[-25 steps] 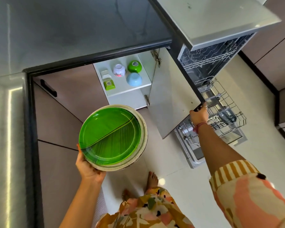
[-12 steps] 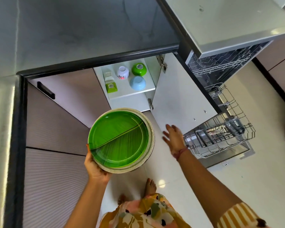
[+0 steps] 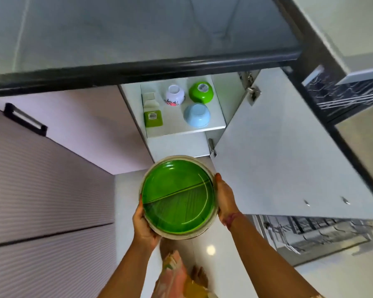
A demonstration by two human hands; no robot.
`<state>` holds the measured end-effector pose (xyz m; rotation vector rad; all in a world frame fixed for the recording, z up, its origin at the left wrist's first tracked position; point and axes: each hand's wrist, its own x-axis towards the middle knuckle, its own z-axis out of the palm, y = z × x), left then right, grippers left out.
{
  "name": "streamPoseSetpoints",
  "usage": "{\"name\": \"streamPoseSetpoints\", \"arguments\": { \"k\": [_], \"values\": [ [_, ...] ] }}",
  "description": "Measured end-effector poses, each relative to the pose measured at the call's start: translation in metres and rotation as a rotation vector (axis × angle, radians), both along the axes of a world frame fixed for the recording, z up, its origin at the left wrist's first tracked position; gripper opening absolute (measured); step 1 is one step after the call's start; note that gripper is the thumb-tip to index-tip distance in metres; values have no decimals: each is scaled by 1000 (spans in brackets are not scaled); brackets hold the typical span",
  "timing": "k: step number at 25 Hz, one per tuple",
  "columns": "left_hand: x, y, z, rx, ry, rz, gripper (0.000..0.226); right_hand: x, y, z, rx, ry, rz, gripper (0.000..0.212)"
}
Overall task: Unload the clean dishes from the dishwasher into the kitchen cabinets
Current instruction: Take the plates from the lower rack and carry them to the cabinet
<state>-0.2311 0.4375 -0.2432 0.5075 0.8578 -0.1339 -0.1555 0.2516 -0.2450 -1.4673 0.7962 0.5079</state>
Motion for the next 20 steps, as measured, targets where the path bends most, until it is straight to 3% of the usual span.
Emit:
{"name": "streamPoseSetpoints", "arguments": {
  "k": [7,10,12,14,16,20],
  "values": [
    [123,-8,-206,63,-133,-15,41,106,-2,-198,-99,-134,-47,47],
    [169,-6,-292,212,-55,16,49,152,2,-271,-130,-204,-54,50],
    [199,-4,-341,262,21,77,54,182,5,-326,-154,-252,-43,67],
    [219,0,-372,298,74,97,35,207,7,-377,-173,-301,-22,77],
    [233,4,-393,304,57,98,15,223,15,-404,-210,-347,14,72],
    [263,16,-413,310,73,33,9,249,23,-424,-257,-373,34,65]
  ]
}}
